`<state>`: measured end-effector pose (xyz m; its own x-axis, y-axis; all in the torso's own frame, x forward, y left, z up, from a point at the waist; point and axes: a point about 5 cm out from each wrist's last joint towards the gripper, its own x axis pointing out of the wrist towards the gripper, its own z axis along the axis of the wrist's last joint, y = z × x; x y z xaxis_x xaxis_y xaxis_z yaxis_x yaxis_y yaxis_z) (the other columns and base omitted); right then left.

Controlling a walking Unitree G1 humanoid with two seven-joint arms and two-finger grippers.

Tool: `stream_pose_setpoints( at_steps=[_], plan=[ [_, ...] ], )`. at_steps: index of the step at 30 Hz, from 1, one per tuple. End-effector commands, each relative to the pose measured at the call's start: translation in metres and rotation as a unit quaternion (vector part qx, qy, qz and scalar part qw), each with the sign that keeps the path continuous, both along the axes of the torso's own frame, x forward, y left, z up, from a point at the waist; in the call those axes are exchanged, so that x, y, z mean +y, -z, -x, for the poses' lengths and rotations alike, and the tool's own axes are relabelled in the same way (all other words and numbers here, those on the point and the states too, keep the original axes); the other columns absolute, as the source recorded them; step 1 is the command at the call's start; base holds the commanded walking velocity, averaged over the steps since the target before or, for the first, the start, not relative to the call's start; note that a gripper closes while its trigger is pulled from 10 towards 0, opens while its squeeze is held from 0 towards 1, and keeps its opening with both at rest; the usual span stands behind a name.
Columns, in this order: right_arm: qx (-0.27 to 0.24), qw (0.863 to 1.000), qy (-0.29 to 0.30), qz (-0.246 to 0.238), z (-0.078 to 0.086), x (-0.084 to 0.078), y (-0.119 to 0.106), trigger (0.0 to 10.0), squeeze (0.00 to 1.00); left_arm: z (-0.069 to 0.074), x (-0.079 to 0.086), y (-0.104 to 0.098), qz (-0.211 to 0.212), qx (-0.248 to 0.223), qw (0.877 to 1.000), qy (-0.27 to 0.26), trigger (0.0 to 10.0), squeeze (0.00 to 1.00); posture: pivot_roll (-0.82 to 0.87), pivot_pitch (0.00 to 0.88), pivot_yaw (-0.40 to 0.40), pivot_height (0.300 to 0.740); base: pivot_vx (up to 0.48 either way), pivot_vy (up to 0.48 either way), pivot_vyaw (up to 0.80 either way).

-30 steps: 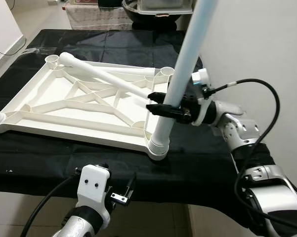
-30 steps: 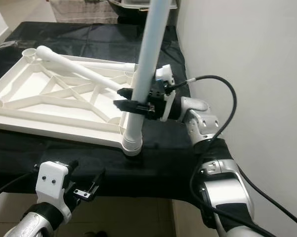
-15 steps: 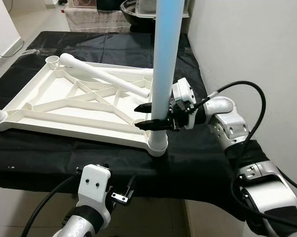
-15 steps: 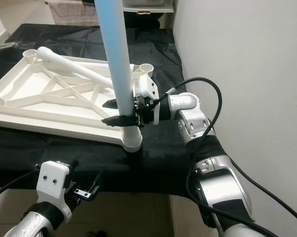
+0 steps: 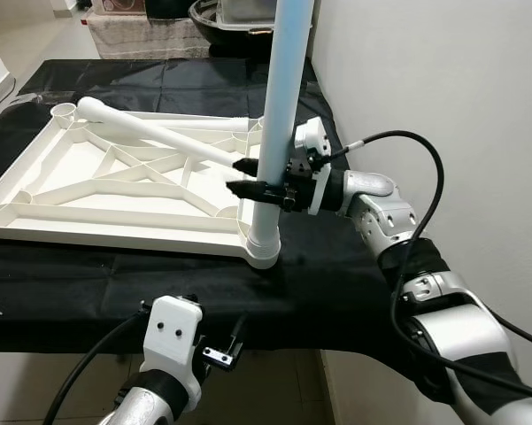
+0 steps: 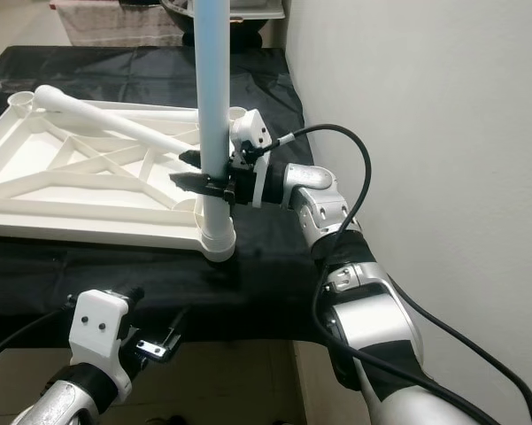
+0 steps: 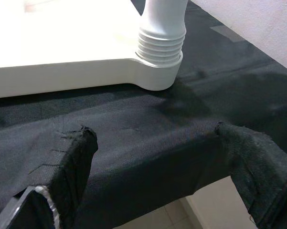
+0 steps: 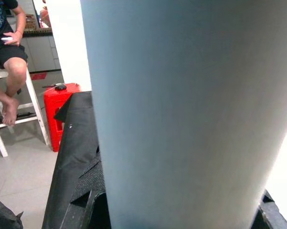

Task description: Building children table

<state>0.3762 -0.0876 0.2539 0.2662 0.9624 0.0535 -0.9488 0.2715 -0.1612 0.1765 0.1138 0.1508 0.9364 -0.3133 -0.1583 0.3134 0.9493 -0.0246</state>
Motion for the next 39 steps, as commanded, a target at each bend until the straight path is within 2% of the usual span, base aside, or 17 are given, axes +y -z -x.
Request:
stream_pose_setpoints(
  at_steps=[1,5,13,15,16,18,19,22,24,25,26,27,29,31,32,34,39],
  plan=[
    [0.066,0.998,0.017,0.016,0.001,-0.007,0.035,10.0,0.0,0.002,0.0,0.004,-0.003,0.008,1.0,0.001,10.0,0.0,0.15,0.202,-0.034,0.74,0.0,0.0,0.0],
    [0.061,0.998,0.022,0.028,0.002,-0.006,0.038,10.0,0.0,0.002,-0.001,0.004,-0.003,0.007,1.0,0.001,10.0,0.0,0.15,0.202,-0.035,0.74,0.0,0.0,0.0],
    [0.059,0.959,0.271,0.056,-0.021,-0.013,0.048,10.0,0.0,-0.002,-0.001,0.004,-0.005,0.002,1.0,-0.001,10.0,0.0,0.14,0.202,-0.034,0.74,0.0,0.0,0.0],
    [0.074,0.921,0.379,0.046,-0.029,-0.025,0.052,10.0,0.0,-0.003,0.0,0.004,-0.007,-0.001,1.0,-0.001,10.0,0.0,0.14,0.199,-0.035,0.74,0.0,0.0,0.0],
    [0.074,0.921,0.379,0.046,-0.029,-0.025,0.052,10.0,0.0,-0.003,0.0,0.004,-0.007,-0.001,1.0,-0.001,10.0,0.0,0.14,0.199,-0.035,0.74,0.0,0.0,0.0],
    [0.092,0.843,0.53,0.027,-0.033,-0.046,0.059,10.0,0.0,-0.005,0.0,0.004,-0.01,-0.003,1.0,-0.001,10.0,0.0,0.14,0.194,-0.032,0.74,0.0,0.0,0.0],
    [0.092,0.843,0.53,0.027,-0.033,-0.046,0.059,10.0,0.0,-0.005,0.0,0.004,-0.01,-0.003,1.0,-0.001,10.0,0.0,0.14,0.194,-0.032,0.74,0.0,0.0,0.0],
    [0.13,0.732,0.668,-0.018,-0.026,-0.06,0.073,10.0,0.0,-0.008,0.001,0.005,-0.013,-0.006,1.0,-0.001,10.0,0.0,0.14,0.188,-0.03,0.74,0.0,0.0,0.0],
    [0.13,0.732,0.668,-0.018,-0.026,-0.06,0.073,10.0,0.0,-0.008,0.001,0.005,-0.013,-0.006,1.0,-0.001,10.0,0.0,0.14,0.188,-0.03,0.74,0.0,0.0,0.0],
    [0.136,0.701,0.699,-0.033,-0.022,-0.056,0.077,10.0,0.0,-0.008,0.001,0.005,-0.014,-0.007,1.0,-0.001,10.0,0.0,0.14,0.188,-0.03,0.74,0.0,0.0,0.0],
    [0.136,0.701,0.699,-0.033,-0.022,-0.056,0.077,10.0,0.0,-0.008,0.001,0.005,-0.014,-0.007,1.0,-0.001,10.0,0.0,0.14,0.188,-0.03,0.74,0.0,0.0,0.0],
    [0.14,0.671,0.727,-0.05,-0.017,-0.047,0.079,10.0,0.0,-0.01,0.002,0.006,-0.015,-0.007,1.0,-0.001,10.0,0.0,0.14,0.179,-0.027,0.74,0.0,0.0,0.0],
    [0.14,0.671,0.727,-0.05,-0.017,-0.047,0.079,10.0,0.0,-0.01,0.002,0.006,-0.015,-0.007,1.0,-0.001,10.0,0.0,0.14,0.179,-0.027,0.74,0.0,0.0,0.0],
    [0.12,0.617,0.774,-0.075,-0.009,-0.021,0.073,10.0,0.0,-0.013,0.002,0.007,-0.019,-0.009,1.0,-0.001,10.0,0.0,0.15,0.173,-0.033,0.74,0.0,0.0,0.0],
    [0.12,0.617,0.774,-0.075,-0.009,-0.021,0.073,10.0,0.0,-0.013,0.002,0.007,-0.019,-0.009,1.0,-0.001,10.0,0.0,0.15,0.173,-0.033,0.74,0.0,0.0,0.0],
    [0.12,0.588,0.797,-0.075,-0.002,0.002,0.069,10.0,0.0,-0.015,0.002,0.008,-0.02,-0.01,1.0,-0.001,10.0,0.0,0.14,0.169,-0.031,0.74,0.0,0.0,0.0],
    [0.133,0.577,0.803,-0.069,0.006,0.017,0.07,10.0,0.0,-0.017,0.002,0.009,-0.021,-0.012,1.0,-0.001,10.0,0.0,0.14,0.165,-0.031,0.74,0.0,0.0,0.0]
  ],
)
